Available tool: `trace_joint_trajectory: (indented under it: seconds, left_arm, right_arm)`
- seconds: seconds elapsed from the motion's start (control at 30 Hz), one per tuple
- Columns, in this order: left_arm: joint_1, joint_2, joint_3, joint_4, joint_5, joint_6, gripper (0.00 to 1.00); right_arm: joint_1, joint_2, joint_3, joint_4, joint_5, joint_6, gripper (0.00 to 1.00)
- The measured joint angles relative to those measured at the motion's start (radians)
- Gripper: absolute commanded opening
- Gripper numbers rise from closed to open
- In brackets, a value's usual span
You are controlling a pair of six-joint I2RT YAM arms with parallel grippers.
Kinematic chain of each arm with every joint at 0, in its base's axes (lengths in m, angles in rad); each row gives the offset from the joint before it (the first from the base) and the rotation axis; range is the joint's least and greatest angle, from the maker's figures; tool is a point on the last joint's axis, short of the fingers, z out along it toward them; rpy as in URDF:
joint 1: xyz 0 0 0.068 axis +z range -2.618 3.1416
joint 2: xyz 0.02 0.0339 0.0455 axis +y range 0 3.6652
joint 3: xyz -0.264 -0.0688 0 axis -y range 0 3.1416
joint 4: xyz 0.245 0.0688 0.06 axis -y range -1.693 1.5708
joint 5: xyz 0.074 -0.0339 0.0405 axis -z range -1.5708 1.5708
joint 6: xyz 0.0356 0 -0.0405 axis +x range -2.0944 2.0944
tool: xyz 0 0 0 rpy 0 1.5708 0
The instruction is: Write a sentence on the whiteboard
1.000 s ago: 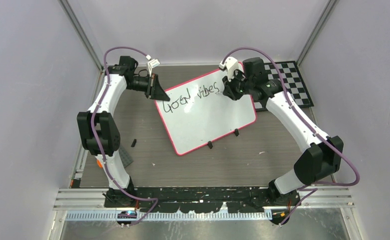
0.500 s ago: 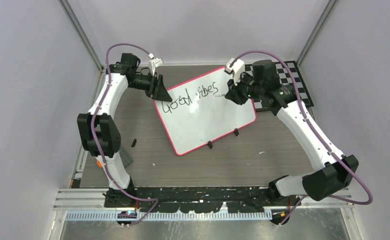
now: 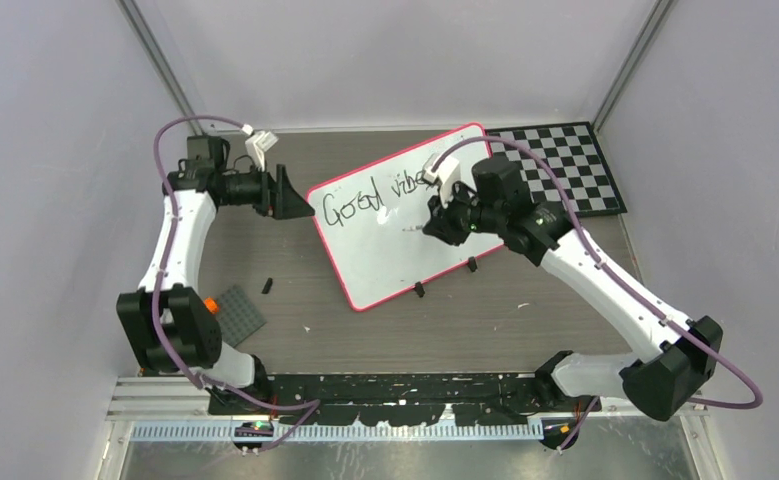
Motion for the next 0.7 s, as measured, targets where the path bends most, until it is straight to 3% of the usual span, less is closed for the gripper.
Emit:
trace_joint_trajectory:
  seconds: [0.13,0.33,0.5,0.7]
  left_arm:
    - [0.023,-0.118,-0.138,0.043,0.002,-0.036,0.88]
    - [0.023,-0.246,-0.348,0.156,0.011,-0.131,0.88]
    - [0.021,-0.261,-0.465,0.283,0.019,-0.241,0.87]
    - [0.008,-0.225,-0.486,0.431,0.021,-0.329,0.87]
  right_arm:
    - [0.063,-0.056,-0.092,0.060,0.014,0.025,0.00]
    - [0.148,-0.106,-0.203,0.176,0.048,0.047,0.00]
    - [0.158,-0.123,-0.266,0.235,0.058,0.042,0.00]
    - [0.160,-0.094,-0.275,0.288,0.053,0.029,0.00]
